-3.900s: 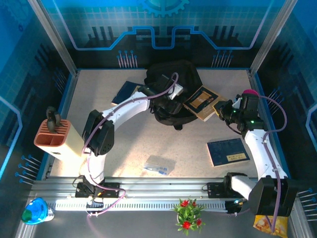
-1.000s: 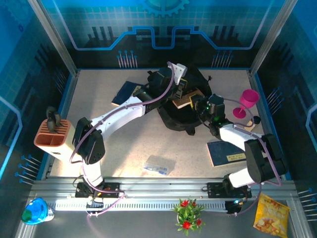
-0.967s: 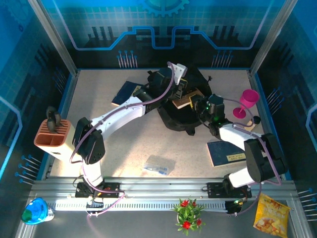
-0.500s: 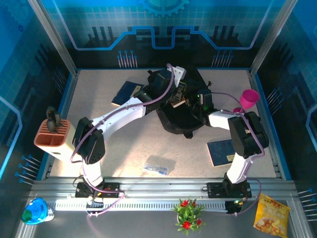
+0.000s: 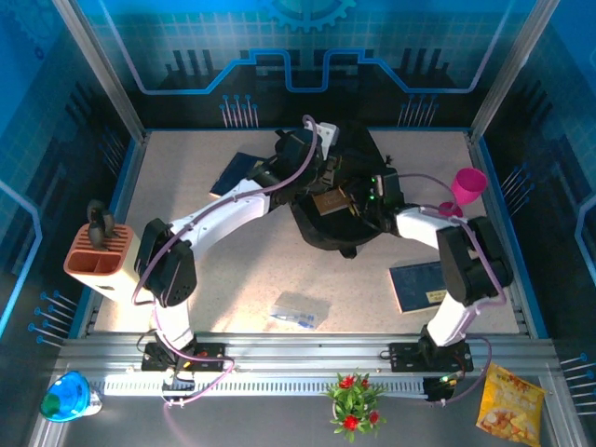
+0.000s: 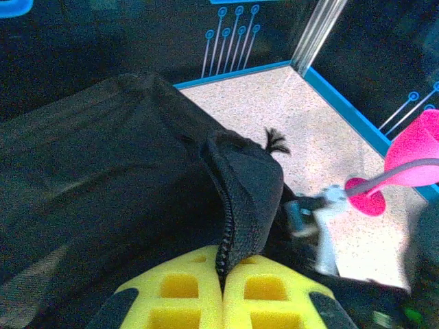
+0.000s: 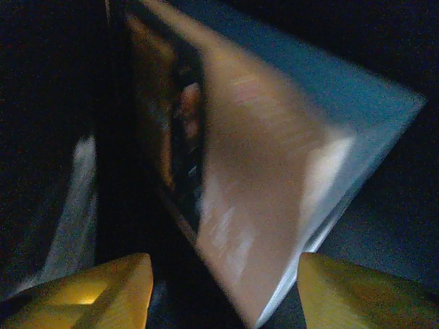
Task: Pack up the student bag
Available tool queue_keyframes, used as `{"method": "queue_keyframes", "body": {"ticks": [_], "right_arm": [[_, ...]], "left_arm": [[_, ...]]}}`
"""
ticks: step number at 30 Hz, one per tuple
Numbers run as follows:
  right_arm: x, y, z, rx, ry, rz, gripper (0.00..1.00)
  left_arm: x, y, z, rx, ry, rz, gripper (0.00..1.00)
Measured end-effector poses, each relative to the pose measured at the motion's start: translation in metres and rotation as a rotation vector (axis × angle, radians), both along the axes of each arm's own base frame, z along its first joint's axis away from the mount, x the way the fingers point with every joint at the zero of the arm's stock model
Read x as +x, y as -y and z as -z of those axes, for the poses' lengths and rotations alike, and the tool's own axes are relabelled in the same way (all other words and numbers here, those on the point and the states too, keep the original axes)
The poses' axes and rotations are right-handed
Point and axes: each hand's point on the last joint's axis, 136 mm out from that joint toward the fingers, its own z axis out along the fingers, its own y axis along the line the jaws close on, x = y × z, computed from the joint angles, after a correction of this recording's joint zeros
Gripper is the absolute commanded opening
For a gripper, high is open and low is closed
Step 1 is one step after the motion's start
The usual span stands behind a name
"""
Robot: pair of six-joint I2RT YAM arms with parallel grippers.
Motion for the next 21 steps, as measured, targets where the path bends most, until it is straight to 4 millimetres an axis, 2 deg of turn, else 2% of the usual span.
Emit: {"method": "queue_keyframes", "body": {"ticks": [3, 5, 7, 10, 12, 14, 16, 17, 21], "right_arm": [[-0.031, 0.003, -0.022, -0.006, 0.035, -0.057, 0.73], [-0.049, 0.01, -0.034, -0.036, 0.059, -0.074, 0.77], [-0.066, 0.021, -0.045, -0.089, 0.086, -0.071, 0.81], [-0.084, 0.04, -0.063, -0.184, 0.129, -0.048, 0.84], [-0.092, 0.052, -0.073, -0.244, 0.16, -0.03, 0.85], [-0.097, 0.062, -0.078, -0.299, 0.167, -0.021, 0.87], [-0.097, 0.071, -0.082, -0.352, 0.166, -0.017, 0.92], [-0.096, 0.075, -0.084, -0.376, 0.166, -0.017, 0.99], [-0.092, 0.083, -0.096, -0.451, 0.187, -0.037, 1.0]], "left_arm": [[0.002, -0.007, 0.013, -0.002, -0.037, -0.011, 0.0], [0.001, -0.011, 0.024, -0.003, -0.066, -0.009, 0.05], [-0.002, -0.013, 0.035, 0.005, -0.095, 0.0, 0.16], [-0.009, -0.015, 0.051, 0.009, -0.147, 0.016, 0.48], [-0.015, -0.013, 0.06, 0.006, -0.179, 0.04, 0.66], [-0.024, -0.014, 0.07, 0.009, -0.21, 0.061, 0.77], [-0.036, -0.02, 0.08, 0.022, -0.243, 0.067, 0.84], [-0.042, -0.024, 0.083, 0.029, -0.253, 0.066, 0.87], [-0.051, -0.049, 0.074, 0.037, -0.237, 0.026, 0.97]]}}
